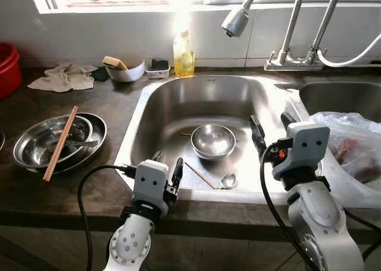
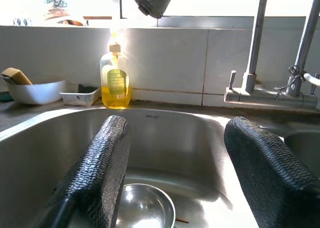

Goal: Kitchen organization

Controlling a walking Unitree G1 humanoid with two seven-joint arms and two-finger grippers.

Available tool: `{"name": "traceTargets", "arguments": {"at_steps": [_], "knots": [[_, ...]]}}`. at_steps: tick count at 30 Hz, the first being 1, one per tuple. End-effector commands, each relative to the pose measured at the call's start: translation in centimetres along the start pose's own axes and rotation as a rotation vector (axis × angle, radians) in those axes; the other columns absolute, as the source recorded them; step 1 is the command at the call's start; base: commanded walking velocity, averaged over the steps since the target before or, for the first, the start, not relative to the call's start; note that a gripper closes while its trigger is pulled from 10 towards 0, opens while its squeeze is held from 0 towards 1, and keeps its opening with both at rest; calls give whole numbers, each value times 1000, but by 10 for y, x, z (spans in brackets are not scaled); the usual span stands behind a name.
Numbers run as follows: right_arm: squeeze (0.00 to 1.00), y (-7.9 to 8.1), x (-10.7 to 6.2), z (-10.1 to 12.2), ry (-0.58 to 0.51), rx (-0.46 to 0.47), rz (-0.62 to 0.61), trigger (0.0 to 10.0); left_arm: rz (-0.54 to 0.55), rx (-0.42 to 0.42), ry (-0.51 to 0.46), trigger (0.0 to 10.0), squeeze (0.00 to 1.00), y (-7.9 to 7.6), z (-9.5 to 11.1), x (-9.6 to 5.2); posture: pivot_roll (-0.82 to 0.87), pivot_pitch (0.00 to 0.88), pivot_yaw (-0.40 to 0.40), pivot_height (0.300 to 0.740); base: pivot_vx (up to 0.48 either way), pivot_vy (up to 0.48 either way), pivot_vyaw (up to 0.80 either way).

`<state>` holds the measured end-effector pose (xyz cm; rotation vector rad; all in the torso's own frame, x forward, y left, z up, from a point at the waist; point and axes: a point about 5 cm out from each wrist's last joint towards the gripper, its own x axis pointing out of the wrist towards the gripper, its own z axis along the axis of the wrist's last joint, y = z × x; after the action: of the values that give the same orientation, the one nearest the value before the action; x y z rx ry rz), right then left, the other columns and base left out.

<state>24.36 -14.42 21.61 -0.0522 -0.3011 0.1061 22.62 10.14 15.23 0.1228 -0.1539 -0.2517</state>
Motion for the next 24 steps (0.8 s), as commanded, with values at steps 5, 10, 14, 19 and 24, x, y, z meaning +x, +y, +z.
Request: {"name": "traceTargets", "arguments": {"at_steps": [5, 10, 14, 19, 24], "knots": [[0, 3, -1, 3, -3, 0, 27, 10000, -2, -6, -37, 10000, 0, 0, 6, 0, 48, 20, 2, 740, 0, 0, 0], [0, 6, 2, 1, 6, 10, 48, 10000, -8, 8, -48, 10000, 0, 0, 9, 0, 54, 28, -7, 740, 0, 0, 0], [0, 7, 4, 1, 5, 13, 61, 10000, -6, 14, -52, 10000, 0, 1, 10, -1, 55, 34, -11, 740, 0, 0, 0], [0, 8, 8, 1, 8, 19, 74, 10000, 0, 14, -45, 10000, 0, 3, 9, -1, 57, 38, -17, 740, 0, 0, 0], [0, 8, 11, 0, 14, 32, 70, 10000, 0, 13, -40, 10000, 0, 1, 8, -2, 60, 41, -21, 740, 0, 0, 0]]}}
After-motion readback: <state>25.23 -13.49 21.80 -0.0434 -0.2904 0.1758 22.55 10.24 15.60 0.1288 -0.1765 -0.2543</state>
